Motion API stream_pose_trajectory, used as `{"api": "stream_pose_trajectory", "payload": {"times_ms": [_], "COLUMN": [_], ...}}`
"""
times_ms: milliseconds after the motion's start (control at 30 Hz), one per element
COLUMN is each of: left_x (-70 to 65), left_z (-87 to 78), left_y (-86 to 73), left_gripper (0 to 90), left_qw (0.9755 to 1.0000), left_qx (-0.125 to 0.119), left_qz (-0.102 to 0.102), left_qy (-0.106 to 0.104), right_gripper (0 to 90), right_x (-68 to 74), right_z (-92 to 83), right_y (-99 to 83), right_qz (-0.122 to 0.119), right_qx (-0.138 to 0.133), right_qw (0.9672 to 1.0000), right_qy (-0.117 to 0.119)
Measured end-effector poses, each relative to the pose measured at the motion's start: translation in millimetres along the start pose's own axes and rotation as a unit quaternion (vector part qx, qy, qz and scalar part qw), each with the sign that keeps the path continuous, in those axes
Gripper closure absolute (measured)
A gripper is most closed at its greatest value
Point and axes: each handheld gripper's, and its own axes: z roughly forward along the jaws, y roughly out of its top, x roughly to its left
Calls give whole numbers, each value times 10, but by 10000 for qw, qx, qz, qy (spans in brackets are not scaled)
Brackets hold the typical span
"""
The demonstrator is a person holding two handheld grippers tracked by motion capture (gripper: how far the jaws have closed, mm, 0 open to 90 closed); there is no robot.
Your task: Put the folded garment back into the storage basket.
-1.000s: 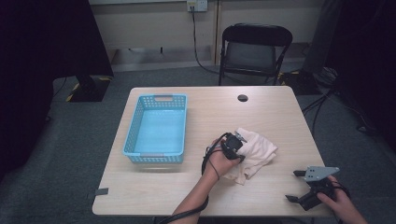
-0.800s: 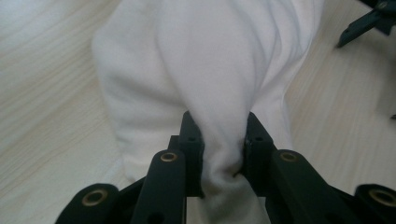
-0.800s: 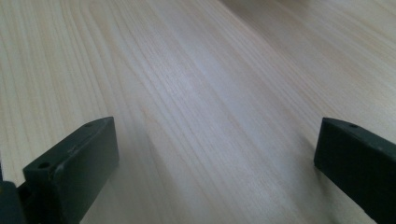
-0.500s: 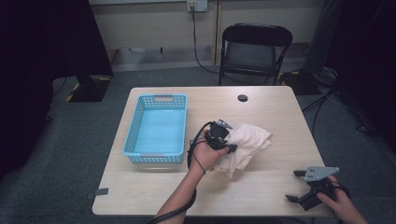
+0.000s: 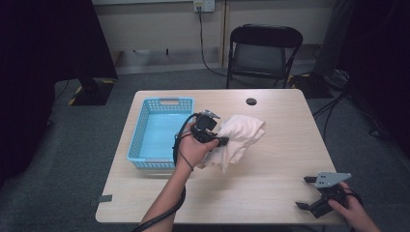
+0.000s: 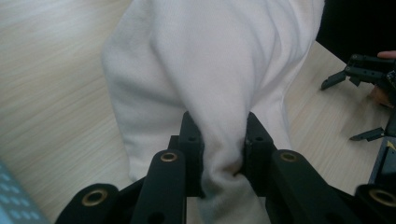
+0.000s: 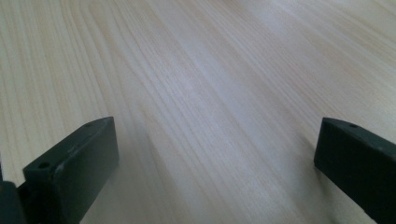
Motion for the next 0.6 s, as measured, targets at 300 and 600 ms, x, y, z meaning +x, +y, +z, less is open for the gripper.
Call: {"api": "stream_pose_trajectory", "payload": {"times_ms": [300, 600], "left_x": [167, 310], "left_z": [-304, -520], "left_y": [22, 26], "left_gripper": [747, 747], "left_qw": [9994, 9980], "left_qx": [-166, -341], "left_qz": [-212, -378], "left_qy": [213, 386], "right_gripper": [0, 0], "right_x": [0, 0], "right_z": [0, 0], "right_y": [0, 0], "right_qz": [-2, -2], "right_qx": [0, 0], "right_qw": [10000, 10000], "right_qy": [-1, -1]}}
